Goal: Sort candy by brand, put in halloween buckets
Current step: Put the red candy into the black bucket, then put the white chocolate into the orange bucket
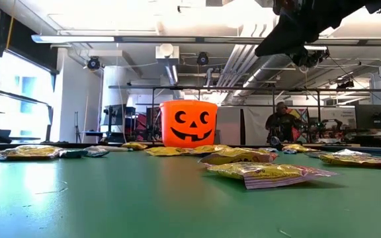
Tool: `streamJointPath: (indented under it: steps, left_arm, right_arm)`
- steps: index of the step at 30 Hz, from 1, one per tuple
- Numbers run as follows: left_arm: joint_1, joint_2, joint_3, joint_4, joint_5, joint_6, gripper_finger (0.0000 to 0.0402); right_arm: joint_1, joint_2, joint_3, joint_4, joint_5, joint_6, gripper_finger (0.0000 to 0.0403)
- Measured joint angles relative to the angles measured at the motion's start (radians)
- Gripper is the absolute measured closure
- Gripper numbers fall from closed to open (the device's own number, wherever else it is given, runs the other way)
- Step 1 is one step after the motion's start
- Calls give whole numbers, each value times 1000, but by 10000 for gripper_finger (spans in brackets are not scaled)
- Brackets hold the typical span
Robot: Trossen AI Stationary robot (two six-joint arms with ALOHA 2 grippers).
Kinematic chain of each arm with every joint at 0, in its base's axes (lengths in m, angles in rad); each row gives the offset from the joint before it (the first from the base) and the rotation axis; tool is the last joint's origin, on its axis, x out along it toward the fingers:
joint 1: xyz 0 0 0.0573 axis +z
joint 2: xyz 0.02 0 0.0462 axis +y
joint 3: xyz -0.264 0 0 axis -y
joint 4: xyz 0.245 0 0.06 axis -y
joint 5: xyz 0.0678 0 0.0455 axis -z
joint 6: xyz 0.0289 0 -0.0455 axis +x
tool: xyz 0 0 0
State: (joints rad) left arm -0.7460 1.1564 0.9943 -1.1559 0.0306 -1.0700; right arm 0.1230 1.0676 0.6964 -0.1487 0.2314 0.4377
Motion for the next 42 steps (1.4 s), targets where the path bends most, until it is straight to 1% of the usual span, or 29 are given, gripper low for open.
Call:
streamJointPath:
  steps: [4, 8, 14, 19, 22, 26, 29, 32, 34, 36, 39, 42]
  left_arm:
    - [-19, 0, -55, 10, -2, -65, 401]
    - [-34, 0, -84, 14, -1, -105, 401]
    - [-35, 0, -113, 37, 27, -119, 399]
    - [-33, -1, -111, 64, 65, -125, 373]
    - [-34, -1, -86, 62, 65, -130, 349]
    - [-34, -1, -34, 62, 63, -122, 321]
    - [-34, -1, 8, 55, 61, -123, 305]
    - [-34, -2, 53, 56, 45, -134, 299]
    - [-31, -5, 76, 54, 10, -146, 304]
    - [-16, -11, 98, 58, -29, -147, 318]
    - [14, -25, 109, 79, -104, -127, 351]
    - [54, -45, 109, 163, -171, -64, 390]
  right_arm:
    - [0, 0, 0, -1, -1, 0, 403]
    - [0, 0, 0, -3, 0, 0, 403]
    - [0, 0, 0, -4, 0, 0, 403]
    - [0, 0, 0, -5, 0, 0, 403]
    - [0, 0, 0, -8, -1, -8, 398]
    - [0, 0, 0, -9, -16, 1, 373]
    - [0, 0, 0, -10, -16, 12, 340]
    - [-1, 0, 12, -28, -15, 50, 303]
    - [-7, 0, 23, -40, -13, 89, 280]
    - [-21, 0, 29, -42, -15, 121, 262]
    - [-52, 0, 31, -30, -15, 166, 245]
    - [-93, 0, 31, -52, -23, 192, 241]
